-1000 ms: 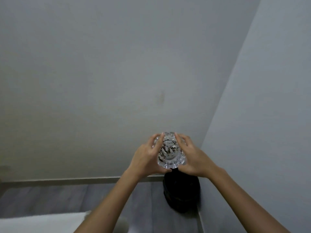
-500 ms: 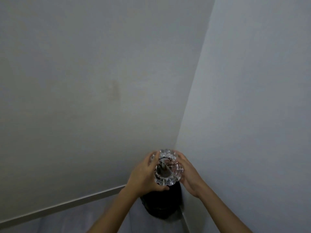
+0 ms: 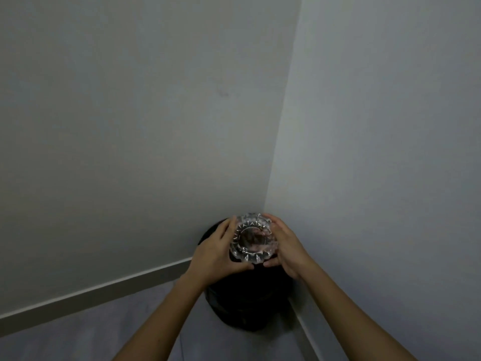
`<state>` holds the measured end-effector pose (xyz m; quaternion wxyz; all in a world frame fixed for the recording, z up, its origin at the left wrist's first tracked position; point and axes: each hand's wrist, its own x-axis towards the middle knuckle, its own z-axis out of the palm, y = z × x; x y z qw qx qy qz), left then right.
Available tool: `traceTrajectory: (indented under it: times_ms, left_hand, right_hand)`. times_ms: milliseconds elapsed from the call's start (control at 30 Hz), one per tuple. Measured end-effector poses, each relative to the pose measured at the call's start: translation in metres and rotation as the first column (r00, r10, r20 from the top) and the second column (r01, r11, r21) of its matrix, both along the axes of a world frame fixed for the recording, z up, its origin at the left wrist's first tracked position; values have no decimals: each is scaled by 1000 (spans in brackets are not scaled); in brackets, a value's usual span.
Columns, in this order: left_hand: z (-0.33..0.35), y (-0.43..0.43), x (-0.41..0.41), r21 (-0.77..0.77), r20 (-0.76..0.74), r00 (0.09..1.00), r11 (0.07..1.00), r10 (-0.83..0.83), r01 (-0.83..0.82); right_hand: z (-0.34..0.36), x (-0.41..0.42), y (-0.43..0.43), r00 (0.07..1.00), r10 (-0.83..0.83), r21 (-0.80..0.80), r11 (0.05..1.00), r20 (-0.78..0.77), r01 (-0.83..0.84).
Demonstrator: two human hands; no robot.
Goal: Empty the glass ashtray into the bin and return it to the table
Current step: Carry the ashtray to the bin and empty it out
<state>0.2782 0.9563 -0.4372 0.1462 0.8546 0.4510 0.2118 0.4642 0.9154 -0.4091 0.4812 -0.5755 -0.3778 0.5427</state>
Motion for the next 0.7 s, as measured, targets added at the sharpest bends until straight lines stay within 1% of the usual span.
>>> traceTrajectory:
  times_ms: [67, 133, 200, 267, 333, 433, 533, 633, 700]
  left_hand:
    - [-35, 3, -2, 27, -48, 998, 999, 45, -43]
    - [-63, 1, -4, 7, -148, 982, 993, 121, -122]
    - [-78, -2, -9, -65, -243, 952, 976, 187, -208]
    - [-85, -8, -14, -144, -298, 930, 953, 213, -265]
    - [-88, -8, -20, -199, -351, 908, 929, 229, -312]
    - [-104, -7, -28, -269, -450, 867, 893, 214, -360]
    - [-118, -15, -27, -298, -436, 873, 881, 216, -367]
    - [-126, -20, -29, -335, -434, 877, 868, 204, -367]
    - [-128, -21, -28, -349, -448, 873, 862, 190, -367]
  right_hand:
    - [-22, 8, 6, 999, -38, 58, 998, -9, 38]
    - [-35, 17, 8, 998, -61, 100, 993, -26, 64]
    - [-38, 22, 8, 995, -77, 94, 992, -57, 83]
    - [-37, 24, 5, 993, -83, 62, 994, -85, 88]
    - [-36, 28, 4, 994, -68, 49, 996, -81, 72]
    - [-45, 28, 8, 999, -40, 66, 997, -5, 40]
    - [-54, 27, 10, 994, -60, 78, 995, 87, 53]
    - [-67, 21, 10, 973, -61, 71, 996, 221, 46]
    - [-71, 17, 10, 937, -61, 90, 995, 343, 32]
